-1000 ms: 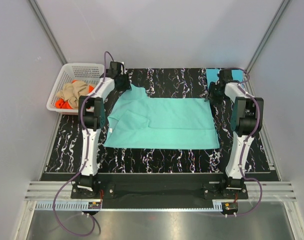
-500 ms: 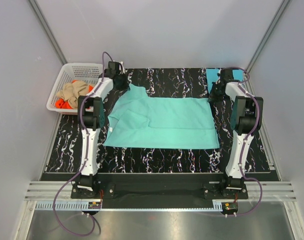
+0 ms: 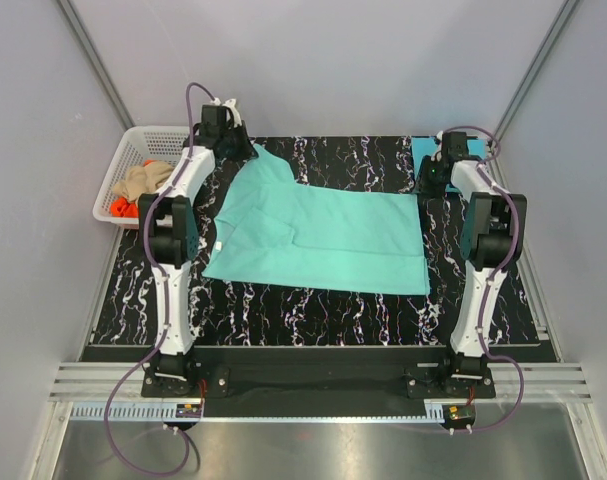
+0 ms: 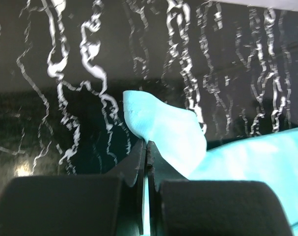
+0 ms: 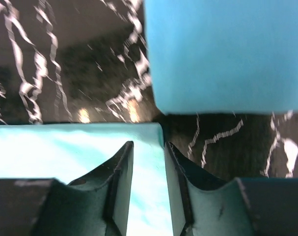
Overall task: Fold and stack the t-shirts
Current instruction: Fold the tshirt
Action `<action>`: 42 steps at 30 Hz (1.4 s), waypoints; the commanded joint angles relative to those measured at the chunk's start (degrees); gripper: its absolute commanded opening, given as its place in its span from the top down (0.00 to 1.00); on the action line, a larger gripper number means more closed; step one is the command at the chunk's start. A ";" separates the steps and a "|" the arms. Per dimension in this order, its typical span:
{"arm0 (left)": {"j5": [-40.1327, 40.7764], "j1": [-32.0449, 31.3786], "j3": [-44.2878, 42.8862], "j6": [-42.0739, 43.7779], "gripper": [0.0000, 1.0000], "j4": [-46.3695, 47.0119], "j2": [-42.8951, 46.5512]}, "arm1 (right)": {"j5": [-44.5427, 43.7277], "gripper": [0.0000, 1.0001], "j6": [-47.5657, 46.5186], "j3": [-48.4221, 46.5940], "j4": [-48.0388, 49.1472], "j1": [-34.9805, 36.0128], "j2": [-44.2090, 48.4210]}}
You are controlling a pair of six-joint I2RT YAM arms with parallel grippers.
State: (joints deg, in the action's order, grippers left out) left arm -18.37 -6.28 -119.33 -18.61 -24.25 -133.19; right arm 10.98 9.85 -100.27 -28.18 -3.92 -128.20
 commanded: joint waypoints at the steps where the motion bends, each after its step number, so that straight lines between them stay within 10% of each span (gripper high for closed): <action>1: -3.42 0.31 -2.31 0.24 1.00 0.61 -1.20 | 3.34 0.60 -0.88 -5.37 -2.57 -0.38 -2.48; 14: -4.04 0.66 -2.75 -0.72 1.00 3.07 -2.78 | 3.35 0.63 -1.67 -8.89 -5.04 -0.65 -6.18; 22: -2.12 0.92 -1.35 0.33 1.00 1.49 -0.15 | -0.69 1.00 -3.78 -7.50 -1.79 -0.65 -2.41; 42: 1.58 0.83 21.15 2.35 1.00 5.00 19.62 | -0.61 1.00 1.49 23.53 21.85 -0.56 21.75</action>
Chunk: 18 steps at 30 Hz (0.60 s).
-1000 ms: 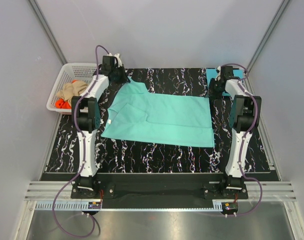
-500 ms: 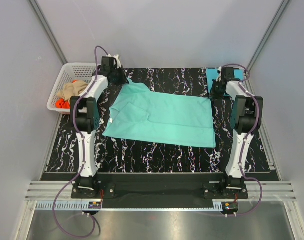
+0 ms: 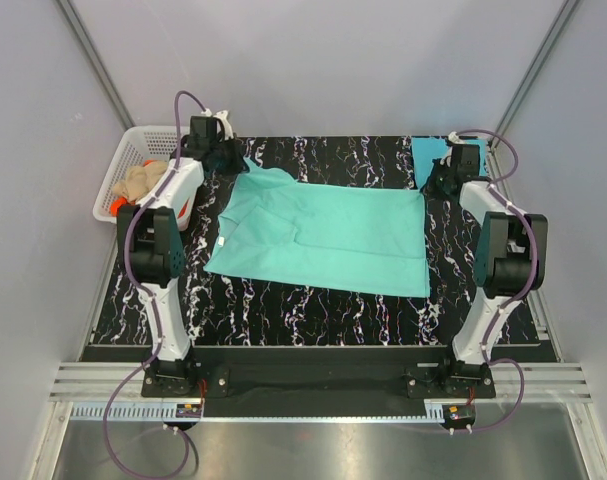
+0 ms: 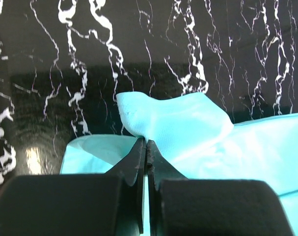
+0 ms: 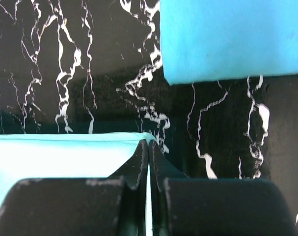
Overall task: Fold and stack the t-shirts
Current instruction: Fold the tshirt
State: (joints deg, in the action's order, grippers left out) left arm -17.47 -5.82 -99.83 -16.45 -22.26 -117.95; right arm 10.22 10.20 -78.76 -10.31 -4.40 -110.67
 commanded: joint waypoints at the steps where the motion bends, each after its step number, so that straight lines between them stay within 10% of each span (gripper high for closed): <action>1: 0.77 0.38 2.79 0.27 1.00 2.75 5.01 | 0.15 1.00 1.40 3.51 4.24 -0.08 5.02; 18: 3.50 -0.06 17.82 0.10 1.00 0.20 19.51 | -2.84 1.00 5.54 16.35 5.47 0.63 17.32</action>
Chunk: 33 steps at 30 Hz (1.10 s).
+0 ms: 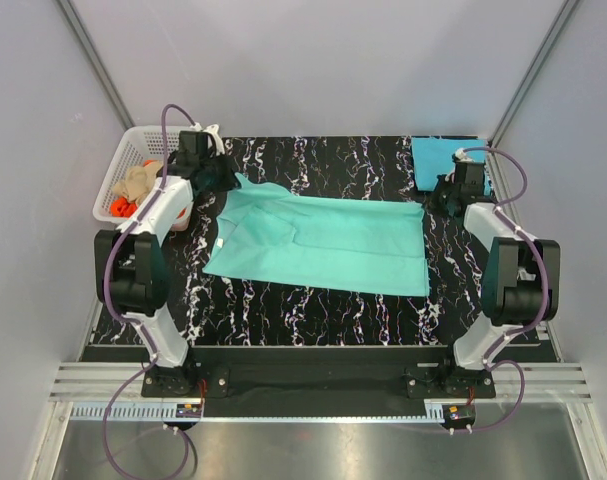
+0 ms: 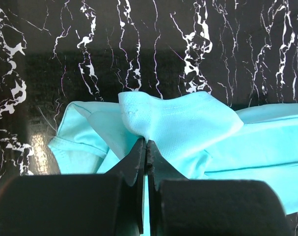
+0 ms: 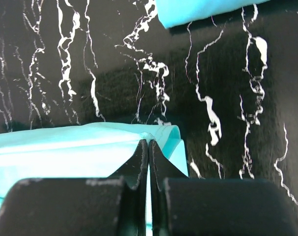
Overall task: Fold and stack the t-shirts
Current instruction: Fold the tshirt
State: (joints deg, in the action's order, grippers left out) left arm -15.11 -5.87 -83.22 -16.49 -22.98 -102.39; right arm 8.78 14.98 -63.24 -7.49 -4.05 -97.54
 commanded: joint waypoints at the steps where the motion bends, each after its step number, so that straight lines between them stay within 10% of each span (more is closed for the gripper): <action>1: 1.31 -0.28 2.26 0.14 1.00 0.75 4.73 | -0.96 1.00 1.01 1.28 2.83 0.28 4.89; 23: 4.04 -3.53 14.22 -1.44 1.00 -1.89 7.73 | -1.66 1.00 4.61 12.97 0.02 0.63 12.63; 33: 4.48 -4.59 15.37 -1.44 1.00 -2.94 7.99 | -0.17 0.61 11.02 9.90 -9.90 0.71 14.83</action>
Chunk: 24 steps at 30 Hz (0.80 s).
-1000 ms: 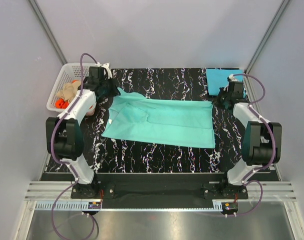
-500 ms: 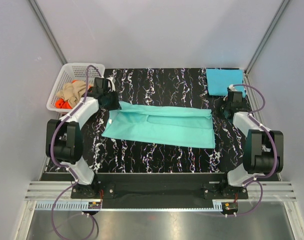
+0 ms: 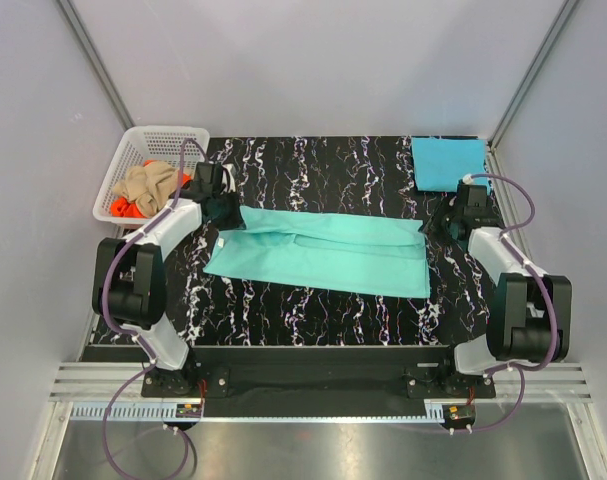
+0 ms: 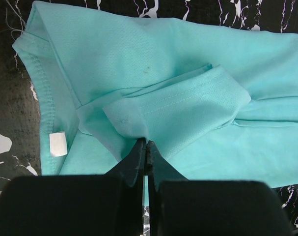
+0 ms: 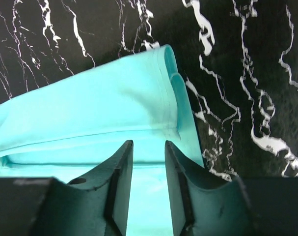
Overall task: Fold and stack the t-shirts
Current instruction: Fold the tshirt
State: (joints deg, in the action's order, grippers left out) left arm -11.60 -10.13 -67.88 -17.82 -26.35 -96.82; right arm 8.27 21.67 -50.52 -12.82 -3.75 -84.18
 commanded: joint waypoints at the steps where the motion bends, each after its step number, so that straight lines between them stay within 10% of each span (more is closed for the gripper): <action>1: 1.05 -0.33 -0.06 -0.02 1.00 0.25 2.33 | 0.34 0.60 6.95 -3.35 -5.63 0.32 1.22; 24: 2.10 -0.42 -1.38 -0.63 1.00 -1.34 1.19 | -7.31 0.55 31.49 -11.52 -17.41 0.41 -11.00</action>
State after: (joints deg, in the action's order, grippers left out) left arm -10.48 -10.37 -67.88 -18.02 -27.79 -96.82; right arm 2.31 46.81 -58.85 -29.10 -3.73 -94.85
